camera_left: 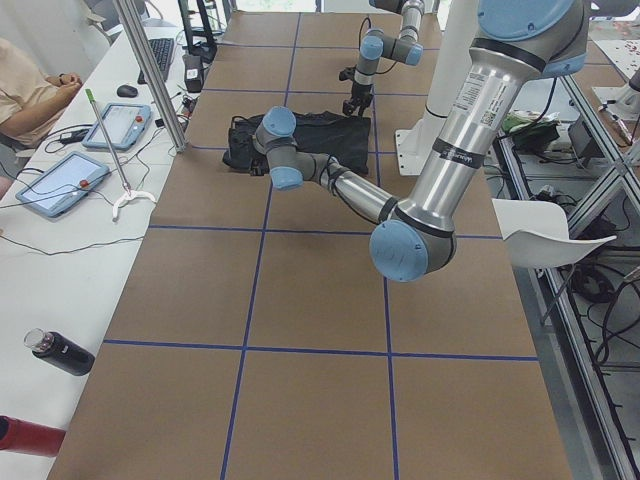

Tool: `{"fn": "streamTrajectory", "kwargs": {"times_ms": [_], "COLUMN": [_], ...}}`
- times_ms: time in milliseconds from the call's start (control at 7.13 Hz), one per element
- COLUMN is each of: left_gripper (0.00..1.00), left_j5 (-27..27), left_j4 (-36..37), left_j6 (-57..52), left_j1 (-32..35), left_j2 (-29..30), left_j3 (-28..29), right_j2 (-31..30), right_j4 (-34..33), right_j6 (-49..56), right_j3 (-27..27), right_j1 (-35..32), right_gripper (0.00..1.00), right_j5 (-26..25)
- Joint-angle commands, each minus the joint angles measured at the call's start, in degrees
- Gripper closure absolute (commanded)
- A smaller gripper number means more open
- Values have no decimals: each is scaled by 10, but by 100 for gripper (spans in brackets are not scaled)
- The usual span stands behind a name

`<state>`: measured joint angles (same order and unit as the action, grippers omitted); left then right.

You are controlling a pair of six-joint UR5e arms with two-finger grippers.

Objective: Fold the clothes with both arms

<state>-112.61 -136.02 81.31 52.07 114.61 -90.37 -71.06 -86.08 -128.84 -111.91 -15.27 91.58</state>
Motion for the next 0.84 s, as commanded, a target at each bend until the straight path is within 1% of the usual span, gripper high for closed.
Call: {"fn": "streamTrajectory", "kwargs": {"times_ms": [0, 701], "left_gripper": [41, 41], "left_j5": [-1, -1], "left_j4": [15, 14], "left_j6": [0, 0], "left_j1": [0, 0], "left_j2": [0, 0], "left_j3": [-11, -11], "right_j2": [2, 2], "right_j4": [0, 3], "right_j6": [3, 3], "right_j3": [16, 23], "right_j1": [-5, -1], "right_gripper": [32, 34], "right_j5": [-5, -4]}}
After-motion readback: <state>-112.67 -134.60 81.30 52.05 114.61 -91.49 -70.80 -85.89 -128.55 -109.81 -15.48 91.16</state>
